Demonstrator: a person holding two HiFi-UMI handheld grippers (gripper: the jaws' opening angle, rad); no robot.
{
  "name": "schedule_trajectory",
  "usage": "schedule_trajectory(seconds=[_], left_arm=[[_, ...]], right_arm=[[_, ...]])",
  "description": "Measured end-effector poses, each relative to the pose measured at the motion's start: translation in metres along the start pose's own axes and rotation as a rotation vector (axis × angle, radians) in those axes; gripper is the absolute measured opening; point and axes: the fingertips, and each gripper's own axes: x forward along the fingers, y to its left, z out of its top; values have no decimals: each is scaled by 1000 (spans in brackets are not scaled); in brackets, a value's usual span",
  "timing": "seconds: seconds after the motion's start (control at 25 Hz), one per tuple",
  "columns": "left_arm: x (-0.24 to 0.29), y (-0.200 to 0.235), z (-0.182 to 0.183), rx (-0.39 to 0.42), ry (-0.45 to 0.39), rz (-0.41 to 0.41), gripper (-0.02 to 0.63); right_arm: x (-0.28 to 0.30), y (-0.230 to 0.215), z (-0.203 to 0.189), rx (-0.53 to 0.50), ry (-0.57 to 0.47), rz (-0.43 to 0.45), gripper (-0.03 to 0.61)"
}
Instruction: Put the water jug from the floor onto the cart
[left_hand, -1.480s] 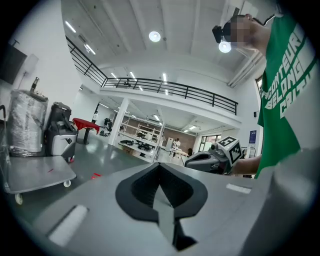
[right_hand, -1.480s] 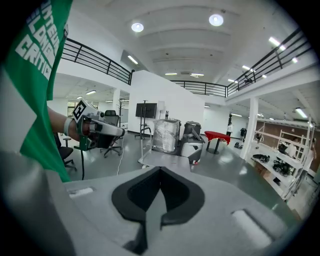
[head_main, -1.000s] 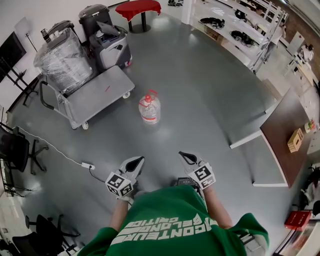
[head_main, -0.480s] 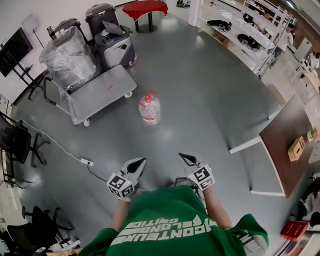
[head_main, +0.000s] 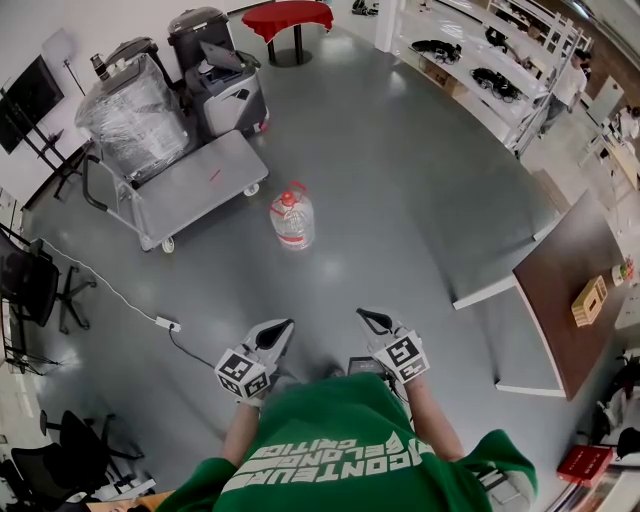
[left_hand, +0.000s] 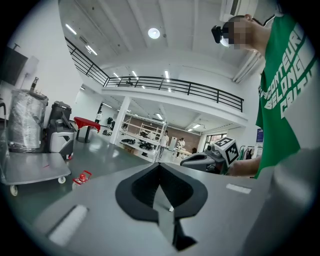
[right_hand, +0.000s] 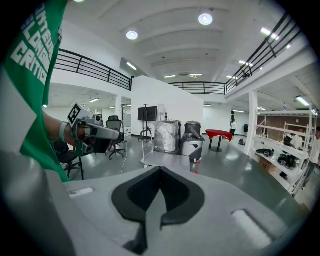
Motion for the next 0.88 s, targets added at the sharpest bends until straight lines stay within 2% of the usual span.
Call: schedule_trajectory(seconds=[0.48,0.88], left_arm=[[11,7,-1,-32,-9,-14,9],[10,52,18,-36,-13,-50,9]], right_arm=[[9,-1,1,-30,42,20,-8],[53,-1,28,-42,51,-4,-8]])
